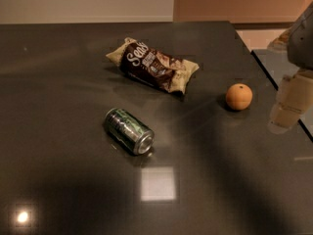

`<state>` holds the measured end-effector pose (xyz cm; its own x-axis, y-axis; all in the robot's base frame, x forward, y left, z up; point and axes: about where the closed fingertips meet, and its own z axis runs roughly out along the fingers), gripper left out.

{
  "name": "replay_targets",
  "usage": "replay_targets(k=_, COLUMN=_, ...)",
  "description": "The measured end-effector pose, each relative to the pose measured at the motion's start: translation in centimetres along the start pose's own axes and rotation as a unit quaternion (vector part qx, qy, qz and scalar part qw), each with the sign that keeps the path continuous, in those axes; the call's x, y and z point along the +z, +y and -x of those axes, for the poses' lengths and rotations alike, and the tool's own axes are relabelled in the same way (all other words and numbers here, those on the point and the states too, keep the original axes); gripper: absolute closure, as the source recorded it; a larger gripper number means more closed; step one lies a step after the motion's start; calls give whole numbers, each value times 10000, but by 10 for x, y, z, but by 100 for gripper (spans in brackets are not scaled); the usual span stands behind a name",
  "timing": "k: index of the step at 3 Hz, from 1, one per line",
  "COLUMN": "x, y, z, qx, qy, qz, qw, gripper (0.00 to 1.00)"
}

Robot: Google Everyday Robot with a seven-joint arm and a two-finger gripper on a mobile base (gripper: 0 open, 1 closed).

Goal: Place green can upright

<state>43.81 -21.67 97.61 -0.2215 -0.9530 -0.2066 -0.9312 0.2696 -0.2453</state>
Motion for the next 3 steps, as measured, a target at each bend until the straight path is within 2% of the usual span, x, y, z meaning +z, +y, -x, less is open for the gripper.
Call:
replay_targets(k=1, x=0, y=0, z=0, qx=0, qy=0, qz=-1, qw=10000, gripper=0)
replay_targets(k=2, x=1, y=0, z=11, qx=-9, qy=55, qz=72, qw=10000, gripper=0)
replay_targets(k=3, x=11, y=6, z=44, qx=-76, qy=52, qz=281, qw=9996, gripper=0)
